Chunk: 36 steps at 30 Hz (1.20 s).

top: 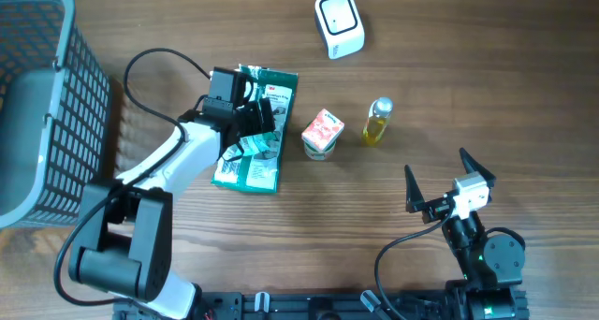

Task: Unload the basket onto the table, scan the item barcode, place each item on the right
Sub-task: 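Lay the green glove package on the table left of the tissues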

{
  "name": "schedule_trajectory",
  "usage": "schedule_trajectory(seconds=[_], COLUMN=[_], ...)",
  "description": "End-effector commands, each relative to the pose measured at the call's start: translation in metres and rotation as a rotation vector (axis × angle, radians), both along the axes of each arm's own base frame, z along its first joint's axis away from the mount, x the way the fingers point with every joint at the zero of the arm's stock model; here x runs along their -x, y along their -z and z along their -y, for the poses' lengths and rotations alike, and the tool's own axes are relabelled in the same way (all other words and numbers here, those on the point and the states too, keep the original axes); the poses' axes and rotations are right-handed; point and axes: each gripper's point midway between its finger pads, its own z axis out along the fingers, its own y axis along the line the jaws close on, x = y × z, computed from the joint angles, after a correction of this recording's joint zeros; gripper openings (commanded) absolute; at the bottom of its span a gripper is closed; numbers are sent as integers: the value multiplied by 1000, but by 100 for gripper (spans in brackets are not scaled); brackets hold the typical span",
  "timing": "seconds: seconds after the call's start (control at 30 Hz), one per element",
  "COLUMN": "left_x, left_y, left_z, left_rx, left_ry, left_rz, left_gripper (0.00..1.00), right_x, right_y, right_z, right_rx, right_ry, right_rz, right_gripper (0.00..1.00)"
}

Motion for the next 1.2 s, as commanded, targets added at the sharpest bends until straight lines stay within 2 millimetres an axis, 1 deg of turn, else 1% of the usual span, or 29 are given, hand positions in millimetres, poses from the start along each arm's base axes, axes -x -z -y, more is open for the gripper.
schedule_trajectory(seconds=[0.0, 0.07, 0.17, 0.2, 0.23, 0.3, 0.33, 0.37, 0.4, 0.47, 0.5, 0.53, 0.6, 0.67, 0.7, 0.73, 0.77, 0.83, 0.93, 1.0, 1.03, 1.07, 1.1, 1.13, 1.17], left_x=[-11, -12, -14, -20, -24, -32, -34, -35, -37, -35, -32, -28, -17, 1, 11, 17, 22, 31, 31, 32, 32, 28, 21, 14, 11], left_y=[-43, -57, -57, -61, -63, -67, -67, -67, -67, -64, -61, -58, -50, -37, -31, -28, -25, -21, -13, 3, 11, 19, 22, 19, 15], left_z=[1, -1, -9, -21, -27, -52, -72, -87, -102, -117, -121, -122, -120, -115, -110, -106, -99, -78, -48, -25, -17, -11, -7, -2, 6], left_rx=[22, 26, -3, -45, -48, -36, -40, -46, -57, -38, -18, -3, 0, -1, -3, -4, -5, -8, -12, -8, -11, -27, -28, -10, 30], left_ry=[0, -7, -32, -74, -92, -155, -201, -233, -211, -168, -171, -170, -167, -160, -147, -136, -120, -65, 13, 52, 74, 86, 93, 100, 121], left_rz=[110, 147, 151, 182, 198, 219, 216, 216, 216, 203, 186, 164, 108, 19, -31, -57, -83, -119, -119, -143, -152, -146, -121, -90, -75], left_gripper=[100, 100, 100, 92, 84, 80, 80, 79, 76, 68, 64, 58, 39, 20, 8, 4, 4, 4, 4, 6, 6, 6, 6, 6, 6], right_x=[0, 0, 0, 0, 0, 0, 0, 0, 0, 0, 0, 0, 0, 0, 0, 0, 0, 0, 0, 0, 0, 0, 0, 0, 0], right_y=[-1, -1, -1, -1, -1, -1, -1, -1, -1, -1, -1, -1, -1, -1, -1, -1, -1, -1, -1, -1, -1, -1, -1, -1, -1], right_z=[1, 1, 1, 1, 1, 1, 1, 1, 1, 1, 1, 1, 1, 1, 1, 1, 1, 1, 1, 1, 1, 1, 1, 1, 1], right_rx=[-5, -5, -5, -5, -5, -5, -5, -5, -5, -5, -5, -5, -5, -5, -5, -5, -5, -5, -5, -5, -5, -5, -5, -5, -5], right_ry=[3, 3, 3, 3, 3, 3, 3, 3, 3, 3, 3, 3, 3, 3, 3, 3, 3, 3, 3, 3, 3, 3, 3, 3, 3], right_rz=[5, 6, 6, 6, 6, 6, 6, 6, 6, 6, 6, 6, 6, 6, 6, 5, 5, 6, 5, 6, 6, 6, 6, 5, 6], right_gripper=[100, 100, 100, 100, 100, 100, 100, 100, 100, 100, 100, 100, 100, 100, 100, 100, 100, 99, 100, 100, 100, 100, 100, 100, 100])
